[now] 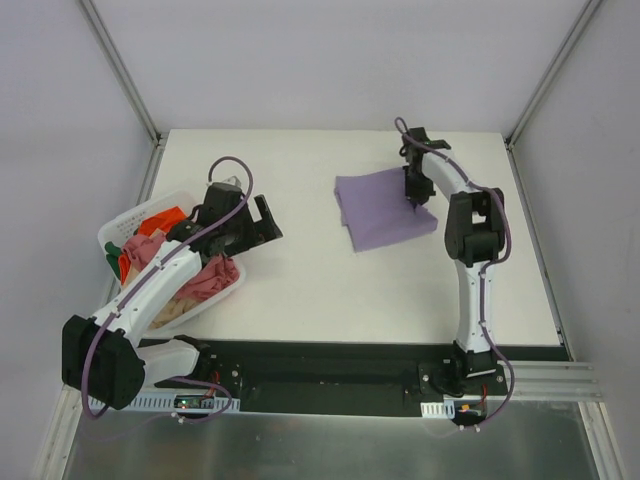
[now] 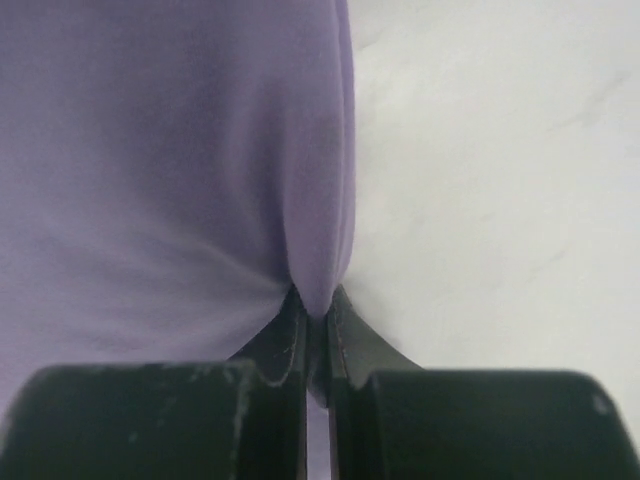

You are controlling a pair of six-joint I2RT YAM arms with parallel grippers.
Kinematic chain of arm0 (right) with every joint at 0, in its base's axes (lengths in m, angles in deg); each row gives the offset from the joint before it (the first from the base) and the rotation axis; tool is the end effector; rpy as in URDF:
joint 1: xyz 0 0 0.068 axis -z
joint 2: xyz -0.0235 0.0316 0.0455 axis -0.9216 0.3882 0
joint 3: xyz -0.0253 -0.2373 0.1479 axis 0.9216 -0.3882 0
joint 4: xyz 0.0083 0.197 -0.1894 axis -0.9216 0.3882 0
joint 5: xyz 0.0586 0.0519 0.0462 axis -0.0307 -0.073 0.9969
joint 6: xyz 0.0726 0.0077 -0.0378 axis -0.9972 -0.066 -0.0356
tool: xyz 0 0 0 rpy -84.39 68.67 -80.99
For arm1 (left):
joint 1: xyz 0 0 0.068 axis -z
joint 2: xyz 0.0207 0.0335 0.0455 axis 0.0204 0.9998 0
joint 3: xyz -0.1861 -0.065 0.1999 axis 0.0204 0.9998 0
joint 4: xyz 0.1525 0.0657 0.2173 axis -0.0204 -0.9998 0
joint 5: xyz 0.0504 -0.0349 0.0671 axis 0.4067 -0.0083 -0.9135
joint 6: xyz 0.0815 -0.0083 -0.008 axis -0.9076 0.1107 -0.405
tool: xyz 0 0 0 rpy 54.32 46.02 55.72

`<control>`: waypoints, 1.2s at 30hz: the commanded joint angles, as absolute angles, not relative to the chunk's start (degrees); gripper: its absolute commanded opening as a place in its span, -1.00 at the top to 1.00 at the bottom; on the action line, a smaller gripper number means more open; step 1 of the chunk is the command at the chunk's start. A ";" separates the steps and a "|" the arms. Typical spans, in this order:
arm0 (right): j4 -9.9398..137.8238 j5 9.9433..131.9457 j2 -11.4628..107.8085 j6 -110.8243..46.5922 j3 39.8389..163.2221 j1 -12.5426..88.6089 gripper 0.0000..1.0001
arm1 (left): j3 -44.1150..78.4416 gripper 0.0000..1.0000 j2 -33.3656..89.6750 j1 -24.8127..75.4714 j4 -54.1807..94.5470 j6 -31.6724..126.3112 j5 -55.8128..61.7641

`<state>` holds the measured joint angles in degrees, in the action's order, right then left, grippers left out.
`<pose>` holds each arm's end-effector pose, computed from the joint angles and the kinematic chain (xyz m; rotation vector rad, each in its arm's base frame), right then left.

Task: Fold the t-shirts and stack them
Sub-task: Put the neatly folded tshirt into the corner of the board with the right arm

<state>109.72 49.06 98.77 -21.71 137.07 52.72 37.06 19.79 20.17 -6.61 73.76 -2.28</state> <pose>0.5076 0.1126 0.1508 -0.3553 2.6813 -0.2840 0.2695 -0.1093 0.2639 -0.3096 2.3110 -0.5981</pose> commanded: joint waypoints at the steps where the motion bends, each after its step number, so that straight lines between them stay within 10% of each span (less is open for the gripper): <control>1: 114.50 45.28 104.01 -13.89 146.90 58.89 0.99 | 32.56 -0.98 20.86 20.36 -6.88 74.24 -0.54; 16: 113.63 58.97 112.47 -14.85 165.55 78.93 0.99 | 27.98 -0.98 26.31 20.45 -6.97 73.45 -2.04; 36: 101.40 59.26 113.08 -3.15 167.05 80.87 0.89 | 26.31 -0.98 28.60 20.45 -8.29 73.27 -2.03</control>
